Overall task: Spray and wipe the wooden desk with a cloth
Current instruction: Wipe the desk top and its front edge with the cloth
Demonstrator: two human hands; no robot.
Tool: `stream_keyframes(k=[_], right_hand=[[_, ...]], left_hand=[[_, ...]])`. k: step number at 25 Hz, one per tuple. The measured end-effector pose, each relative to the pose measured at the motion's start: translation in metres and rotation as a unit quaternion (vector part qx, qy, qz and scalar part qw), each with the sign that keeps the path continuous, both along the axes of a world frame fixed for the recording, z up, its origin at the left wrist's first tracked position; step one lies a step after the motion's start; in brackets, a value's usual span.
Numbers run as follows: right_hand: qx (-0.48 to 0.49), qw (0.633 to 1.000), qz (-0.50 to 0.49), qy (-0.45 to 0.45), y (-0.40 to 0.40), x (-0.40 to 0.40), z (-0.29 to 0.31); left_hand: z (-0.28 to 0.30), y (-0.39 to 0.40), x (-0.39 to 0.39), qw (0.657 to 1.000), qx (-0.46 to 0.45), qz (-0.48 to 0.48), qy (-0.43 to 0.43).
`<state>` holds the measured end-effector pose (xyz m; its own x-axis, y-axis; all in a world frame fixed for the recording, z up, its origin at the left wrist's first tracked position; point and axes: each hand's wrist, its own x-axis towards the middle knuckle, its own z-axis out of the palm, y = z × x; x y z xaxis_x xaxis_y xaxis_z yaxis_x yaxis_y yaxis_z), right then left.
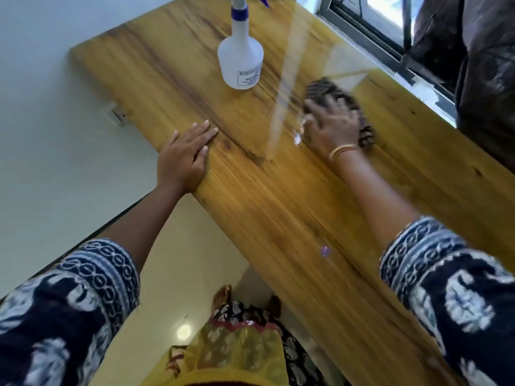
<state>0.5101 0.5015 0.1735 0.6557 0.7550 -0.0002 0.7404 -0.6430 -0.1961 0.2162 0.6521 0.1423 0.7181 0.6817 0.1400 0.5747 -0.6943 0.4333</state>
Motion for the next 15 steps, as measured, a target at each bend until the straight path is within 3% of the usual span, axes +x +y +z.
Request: stream_keyframes(k=[3, 6, 9, 11, 13, 15], right_hand=[[0.017, 0.981, 0.195, -0.003, -0.019, -0.113, -0.011], [0.012, 0.930, 0.366, 0.002, -0.069, -0.207, -0.016], [-0.011, 0.895, 0.447, 0.003, -0.080, -0.195, -0.013], [0.000, 0.939, 0.344, -0.006, -0.073, -0.144, -0.014], [0.011, 0.989, 0.145, -0.033, -0.074, -0.076, -0.014], [-0.009, 0.999, -0.024, -0.025, -0.080, -0.026, -0.010]], left_hand=[[-0.002, 0.002, -0.001, 1.000, 0.009, -0.009, 0.009], [-0.003, 0.002, 0.000, 1.000, 0.010, -0.016, 0.022], [0.000, 0.002, -0.002, 0.999, 0.014, -0.018, 0.033], [0.000, 0.000, -0.003, 0.998, 0.017, -0.021, 0.049], [-0.002, -0.004, -0.004, 0.998, 0.012, -0.019, 0.064], [-0.002, -0.008, -0.006, 0.997, 0.008, -0.019, 0.077]])
